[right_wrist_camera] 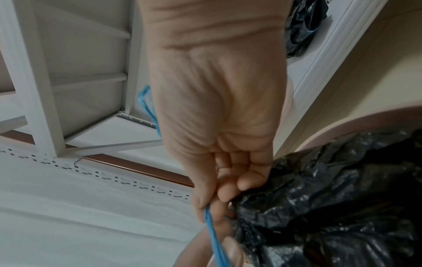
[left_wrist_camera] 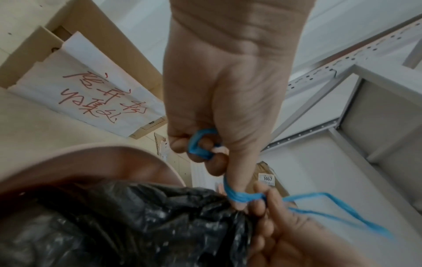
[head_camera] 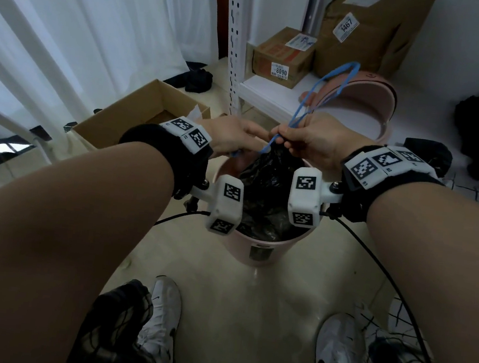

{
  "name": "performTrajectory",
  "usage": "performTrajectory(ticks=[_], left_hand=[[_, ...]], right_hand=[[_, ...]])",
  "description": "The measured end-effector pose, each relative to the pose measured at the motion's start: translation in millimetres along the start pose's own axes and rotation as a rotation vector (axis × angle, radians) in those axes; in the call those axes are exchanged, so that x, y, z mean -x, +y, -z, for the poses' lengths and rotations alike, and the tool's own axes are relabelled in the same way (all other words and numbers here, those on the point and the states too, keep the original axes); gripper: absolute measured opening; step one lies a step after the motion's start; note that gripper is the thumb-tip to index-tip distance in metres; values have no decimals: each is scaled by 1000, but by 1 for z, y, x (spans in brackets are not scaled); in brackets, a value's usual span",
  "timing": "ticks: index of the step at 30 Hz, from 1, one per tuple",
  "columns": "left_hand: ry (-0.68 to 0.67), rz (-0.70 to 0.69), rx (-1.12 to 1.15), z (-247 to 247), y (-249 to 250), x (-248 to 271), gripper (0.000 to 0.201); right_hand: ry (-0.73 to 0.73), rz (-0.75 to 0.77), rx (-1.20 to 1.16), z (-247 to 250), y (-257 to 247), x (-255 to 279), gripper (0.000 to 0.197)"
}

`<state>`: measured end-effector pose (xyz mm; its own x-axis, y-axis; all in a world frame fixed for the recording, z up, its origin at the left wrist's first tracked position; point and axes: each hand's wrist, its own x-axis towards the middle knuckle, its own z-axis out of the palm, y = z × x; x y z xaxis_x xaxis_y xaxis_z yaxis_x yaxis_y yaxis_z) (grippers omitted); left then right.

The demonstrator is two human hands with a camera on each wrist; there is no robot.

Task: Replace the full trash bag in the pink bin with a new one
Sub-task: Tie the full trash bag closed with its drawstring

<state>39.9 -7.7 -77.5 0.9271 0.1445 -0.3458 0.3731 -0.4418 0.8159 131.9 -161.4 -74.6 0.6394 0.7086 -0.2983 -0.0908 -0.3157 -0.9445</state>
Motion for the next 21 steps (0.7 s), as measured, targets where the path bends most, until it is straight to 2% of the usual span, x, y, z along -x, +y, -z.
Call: performTrajectory(ticks=[3, 7, 10, 12, 17, 21], left_hand=[[67, -86, -2, -9, 4, 1, 23], [126, -170, 24, -22, 13, 1, 14], [164, -150, -21, -23, 16, -2, 9], [168, -127, -25, -22, 17, -5, 17], [191, -110, -32, -18, 15, -7, 21], [146, -138, -22, -17, 17, -5, 22]], right_hand=[[35, 58, 6, 2, 0, 3, 12], [27, 70, -37, 4, -3, 8, 16], [42, 89, -63, 7, -2, 9, 21], [79, 116, -14, 11, 0, 10, 18], [282, 201, 311, 10, 3, 11, 14], [477, 268, 407, 2, 6, 1, 10]])
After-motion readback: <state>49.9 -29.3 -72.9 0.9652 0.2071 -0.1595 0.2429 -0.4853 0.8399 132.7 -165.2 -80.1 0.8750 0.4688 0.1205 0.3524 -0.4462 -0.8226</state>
